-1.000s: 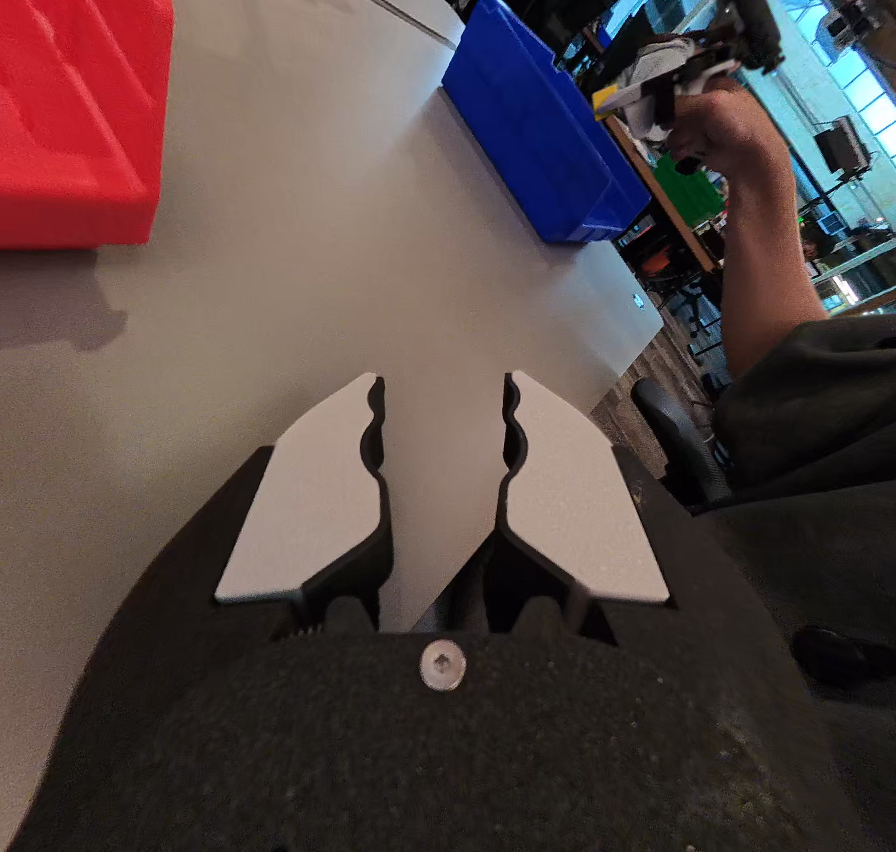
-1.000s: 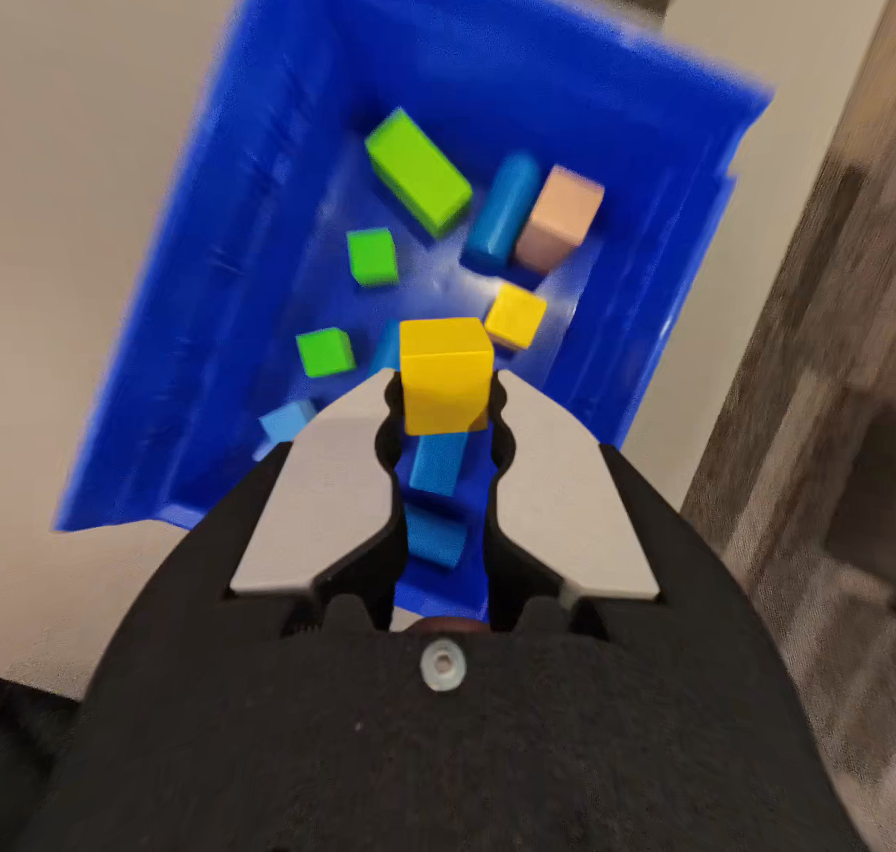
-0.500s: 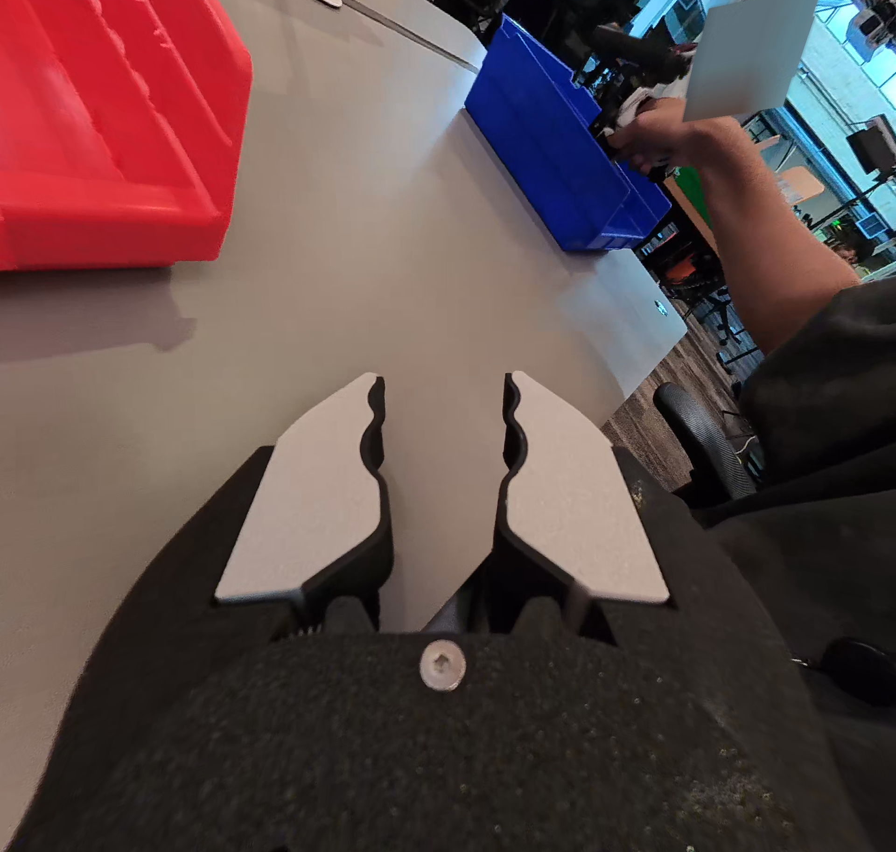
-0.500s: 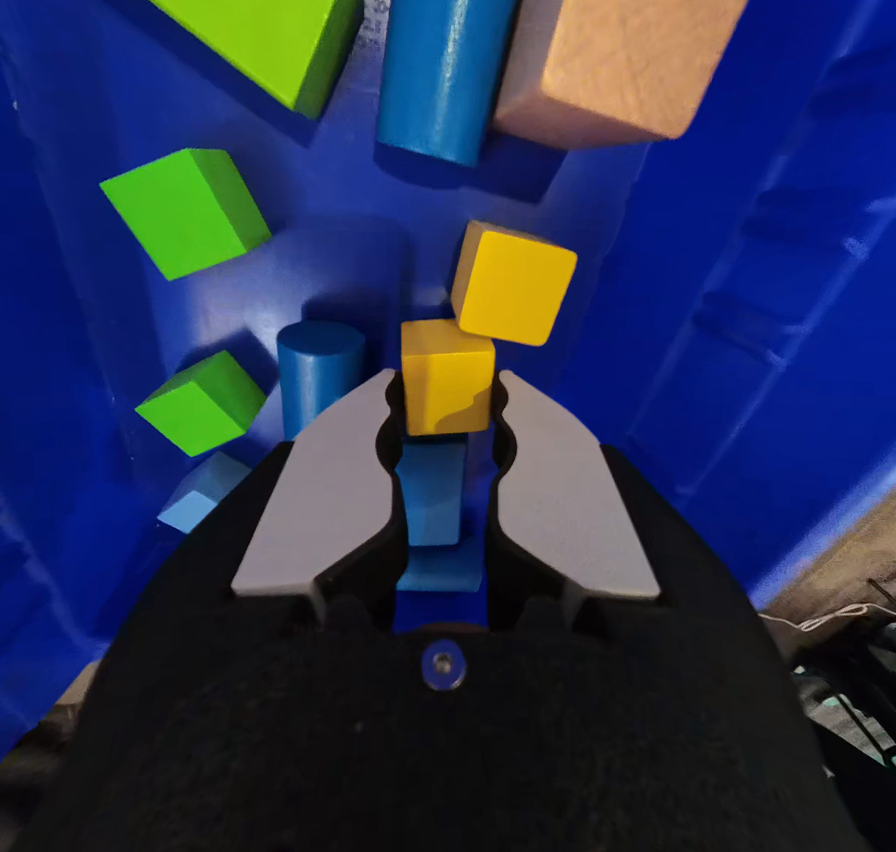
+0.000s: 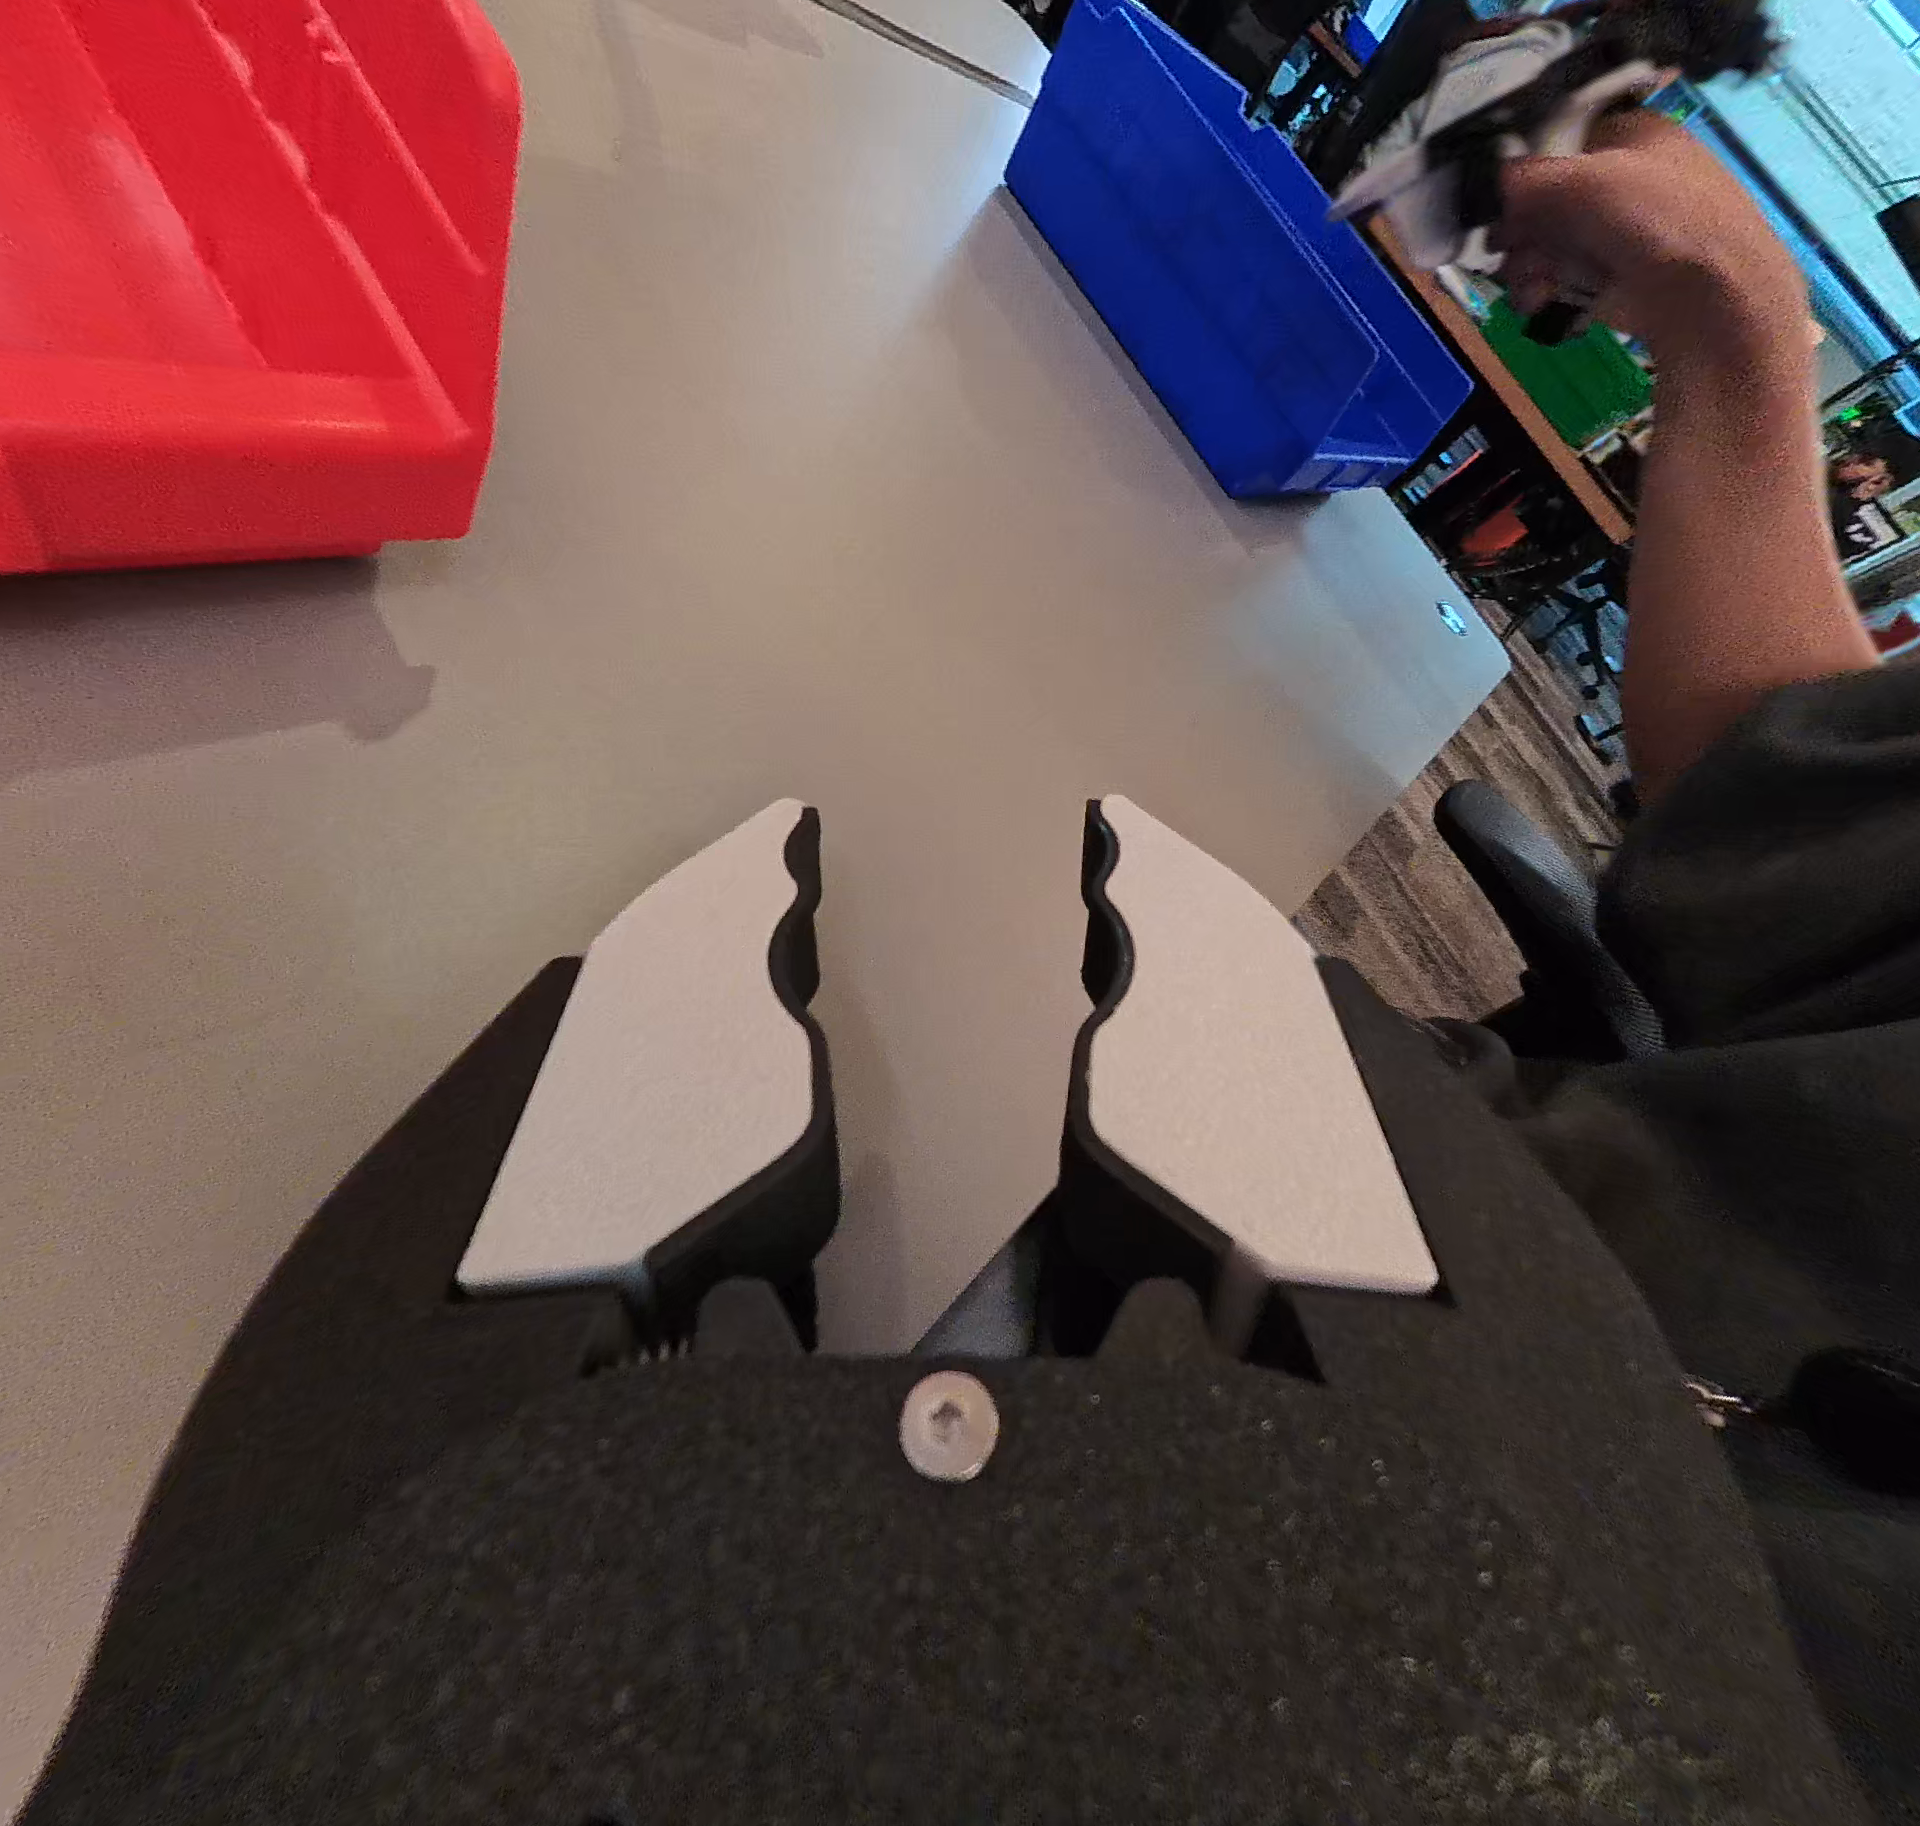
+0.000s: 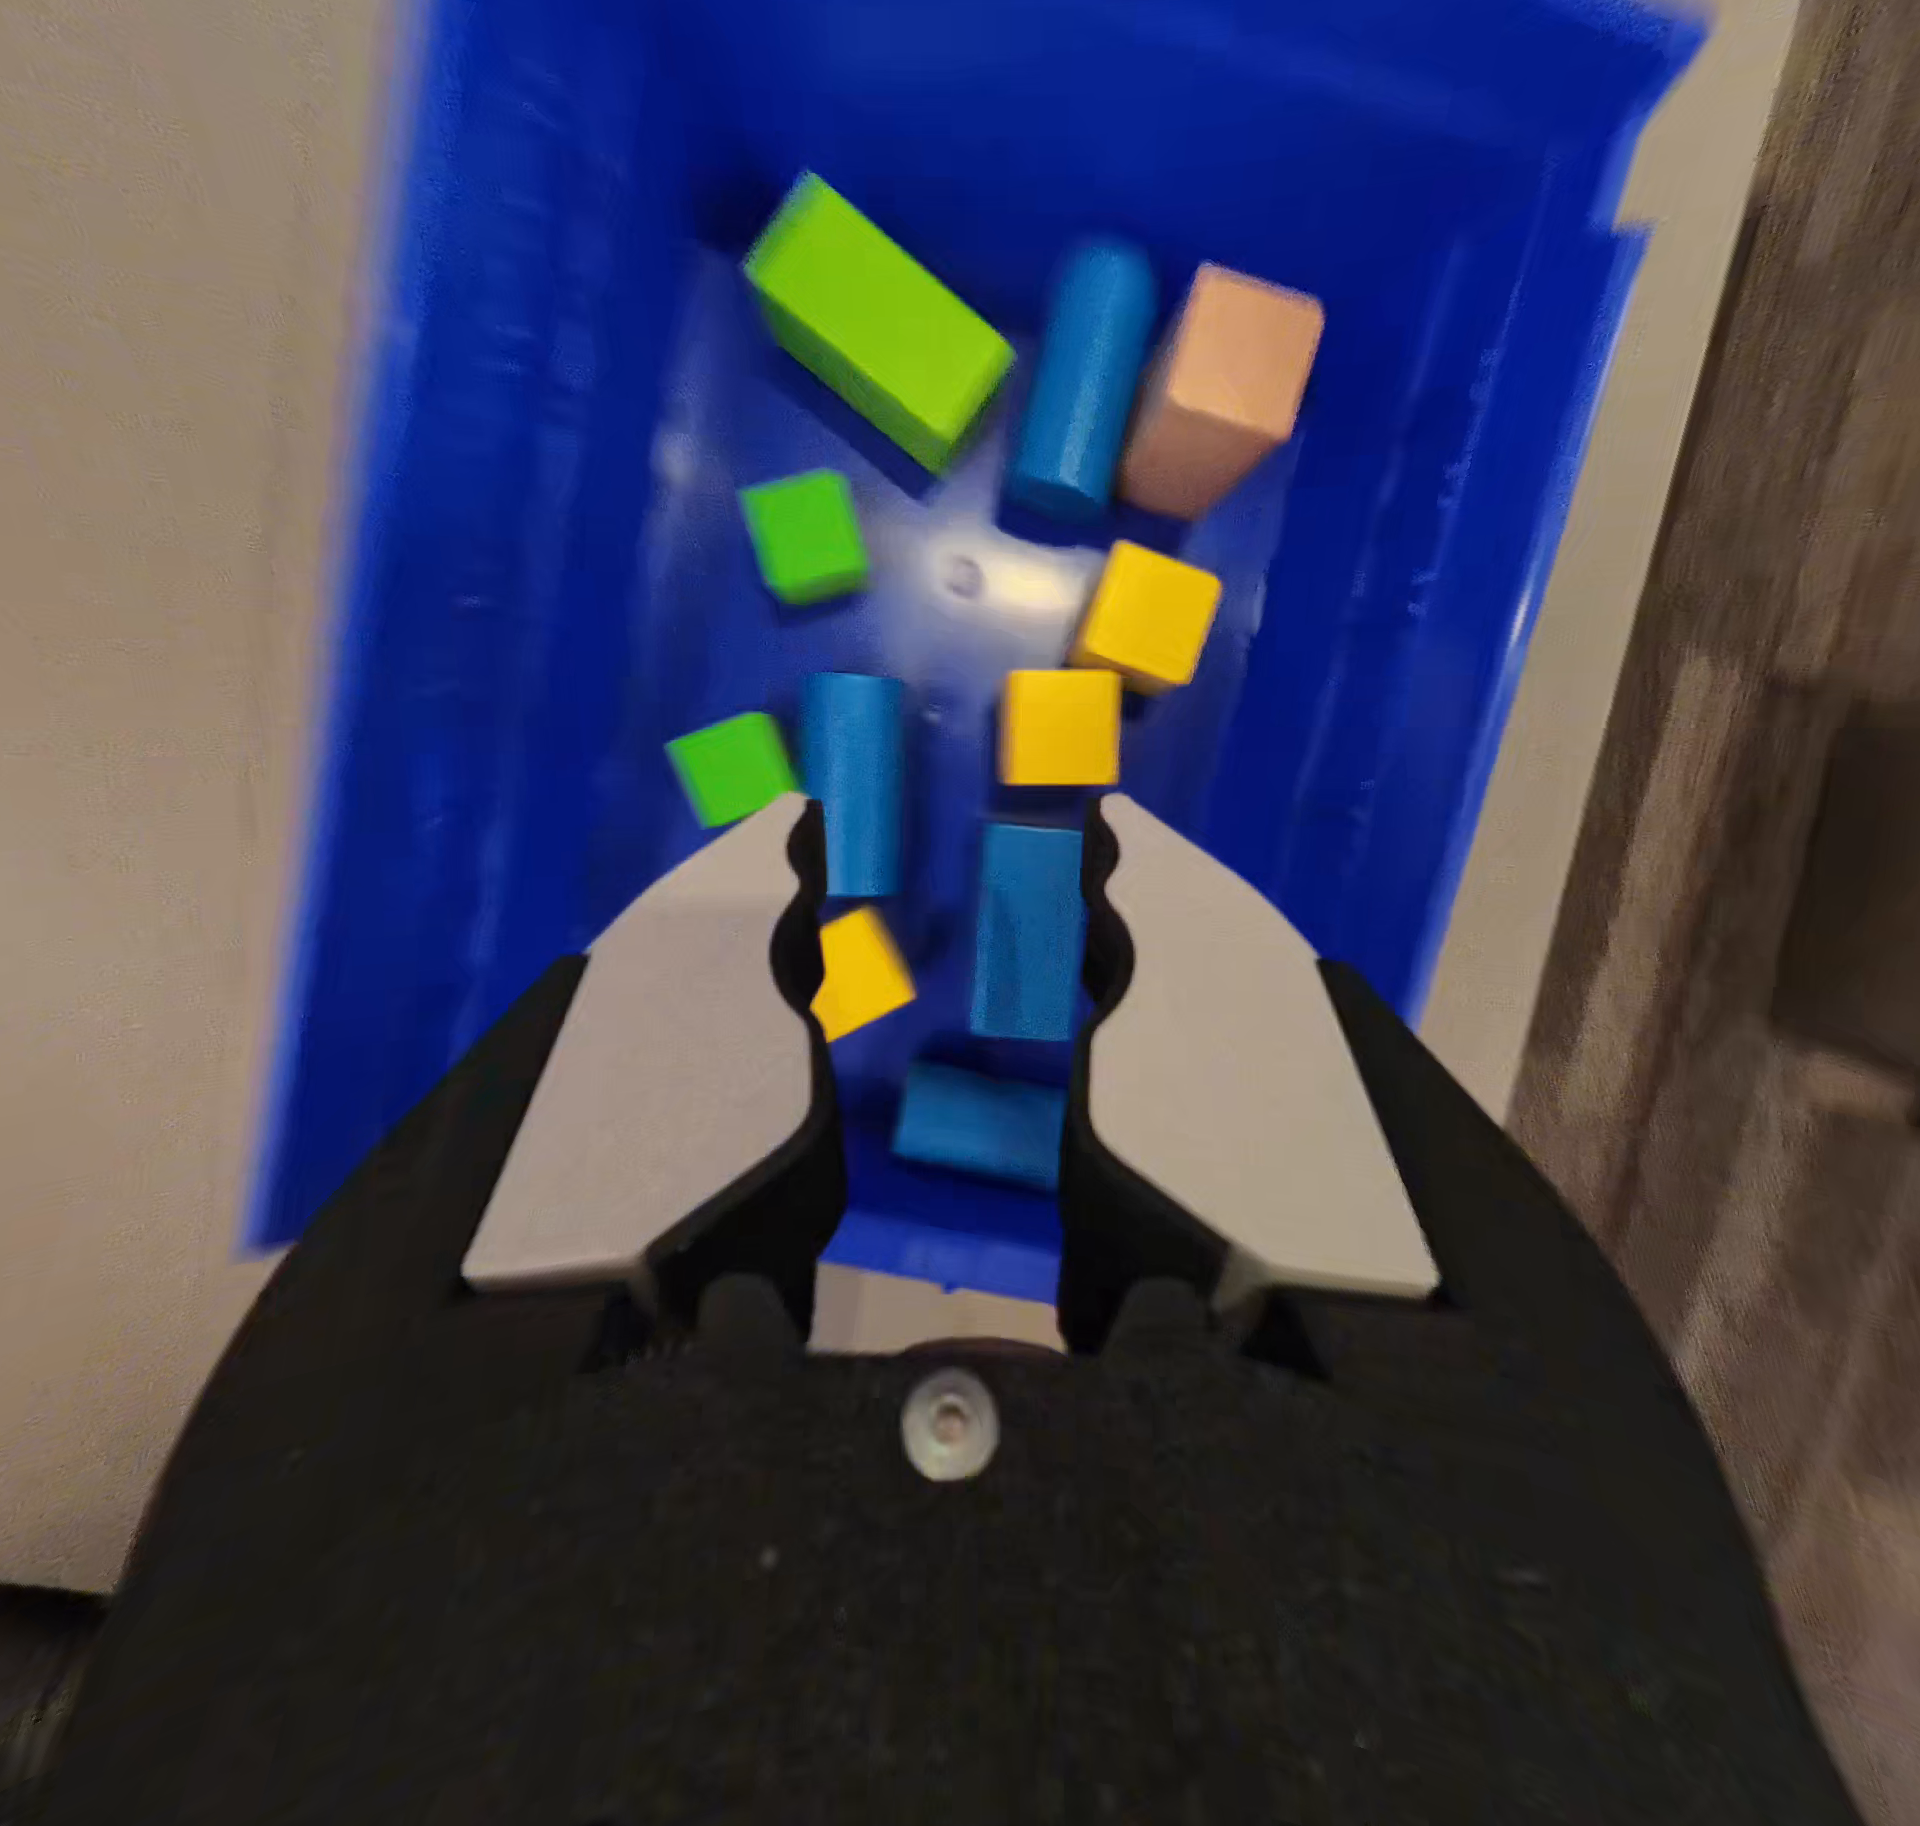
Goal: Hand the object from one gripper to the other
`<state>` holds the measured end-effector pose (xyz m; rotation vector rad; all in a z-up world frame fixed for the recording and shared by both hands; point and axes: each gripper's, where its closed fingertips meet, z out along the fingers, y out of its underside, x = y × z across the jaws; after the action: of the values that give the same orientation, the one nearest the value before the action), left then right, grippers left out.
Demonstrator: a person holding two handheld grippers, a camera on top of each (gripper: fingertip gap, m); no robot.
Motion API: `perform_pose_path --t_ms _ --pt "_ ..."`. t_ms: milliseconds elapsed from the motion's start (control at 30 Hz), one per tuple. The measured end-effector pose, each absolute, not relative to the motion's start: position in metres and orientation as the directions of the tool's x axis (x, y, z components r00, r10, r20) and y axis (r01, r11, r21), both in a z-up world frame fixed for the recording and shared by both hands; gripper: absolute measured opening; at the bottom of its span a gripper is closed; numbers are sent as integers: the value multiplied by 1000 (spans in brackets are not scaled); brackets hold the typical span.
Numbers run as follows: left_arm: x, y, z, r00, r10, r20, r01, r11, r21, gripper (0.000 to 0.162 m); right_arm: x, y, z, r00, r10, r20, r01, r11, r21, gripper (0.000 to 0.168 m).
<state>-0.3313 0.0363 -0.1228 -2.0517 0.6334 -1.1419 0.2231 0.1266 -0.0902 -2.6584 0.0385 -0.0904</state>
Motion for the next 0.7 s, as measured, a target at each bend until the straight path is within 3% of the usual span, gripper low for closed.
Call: perform_pose_path --t_ms 100,167,267,400,500,633,700 --pt "-338 42 -121 528 -720 451 -100 -580 -809 47 158 102 -53 995 94 -45 29 -664 -747 47" --pt "-342 47 -119 553 -730 401 -114 -543 -832 47 98 76 -50 954 245 -174 -27 -507 -862 47" --pt "-341 52 -104 542 -738 402 -132 -547 -827 51 42 30 -79 904 332 -269 -94 -460 -883 42" --pt "-356 88 -43 620 -745 247 -181 -442 -879 49 23 -2 -105 928 320 -192 -59 -384 -921 42" --pt "-368 131 4 742 -648 172 -212 -470 -857 42 18 -6 -116 917 341 -209 -57 -407 -912 43" --pt "-352 191 14 796 -596 104 -346 -590 -729 56 26 -5 -116 920 337 -201 -50 -409 -911 43" --pt "-343 231 -1 820 -569 70 -396 -650 -649 46 28 -6 -118 917 336 -216 -61 -417 -907 43"
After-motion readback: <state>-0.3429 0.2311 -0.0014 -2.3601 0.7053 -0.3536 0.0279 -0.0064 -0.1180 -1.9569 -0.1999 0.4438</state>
